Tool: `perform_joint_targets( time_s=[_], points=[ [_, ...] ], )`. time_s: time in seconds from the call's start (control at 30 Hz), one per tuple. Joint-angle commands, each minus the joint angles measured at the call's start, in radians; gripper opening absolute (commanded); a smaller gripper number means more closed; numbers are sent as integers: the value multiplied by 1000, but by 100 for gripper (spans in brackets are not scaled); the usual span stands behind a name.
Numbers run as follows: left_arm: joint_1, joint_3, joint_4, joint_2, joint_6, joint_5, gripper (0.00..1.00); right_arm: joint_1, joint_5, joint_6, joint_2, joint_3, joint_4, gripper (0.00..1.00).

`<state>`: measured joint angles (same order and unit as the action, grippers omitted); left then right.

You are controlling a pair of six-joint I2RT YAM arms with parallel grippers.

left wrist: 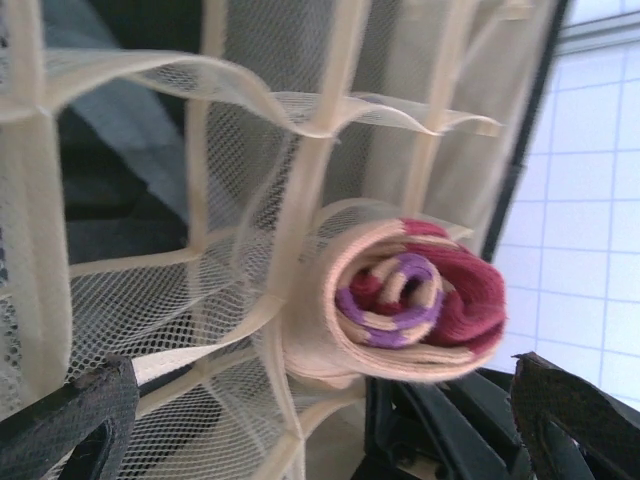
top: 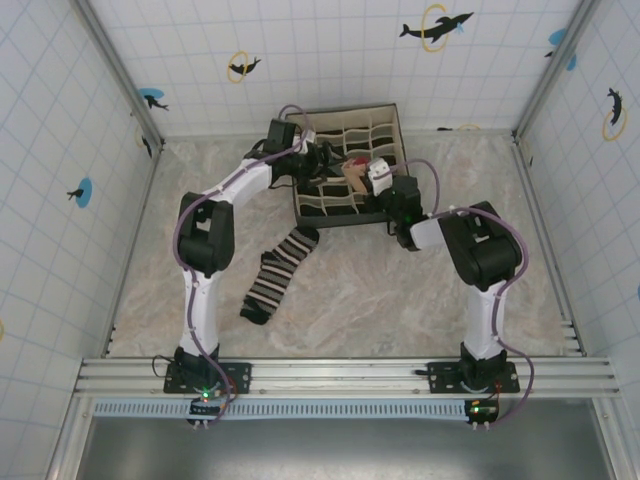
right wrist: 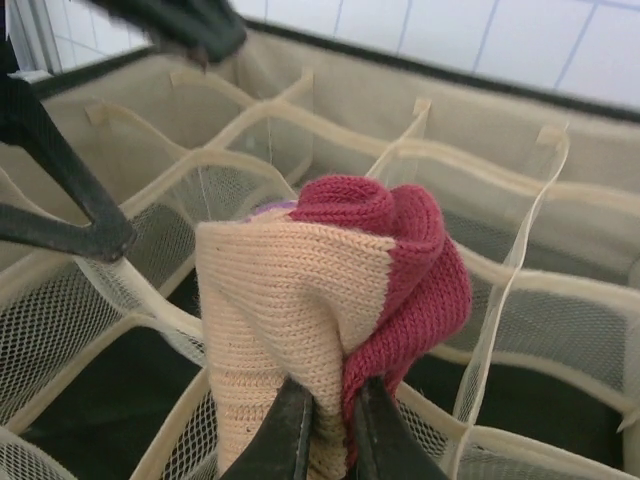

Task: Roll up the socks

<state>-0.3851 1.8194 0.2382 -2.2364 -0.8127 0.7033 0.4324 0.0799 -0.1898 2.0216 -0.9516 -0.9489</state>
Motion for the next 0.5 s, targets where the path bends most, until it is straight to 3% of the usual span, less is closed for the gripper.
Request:
perform_joint_targets(
  time_s=[0.0, 0.47],
  points=[
    [12, -2, 34, 11, 24, 12, 97, 37, -41, -15, -37, 56, 72, 0],
    [51, 47, 118, 10, 81, 62, 97, 74, -93, -33, -98, 98, 168, 2]
  ],
)
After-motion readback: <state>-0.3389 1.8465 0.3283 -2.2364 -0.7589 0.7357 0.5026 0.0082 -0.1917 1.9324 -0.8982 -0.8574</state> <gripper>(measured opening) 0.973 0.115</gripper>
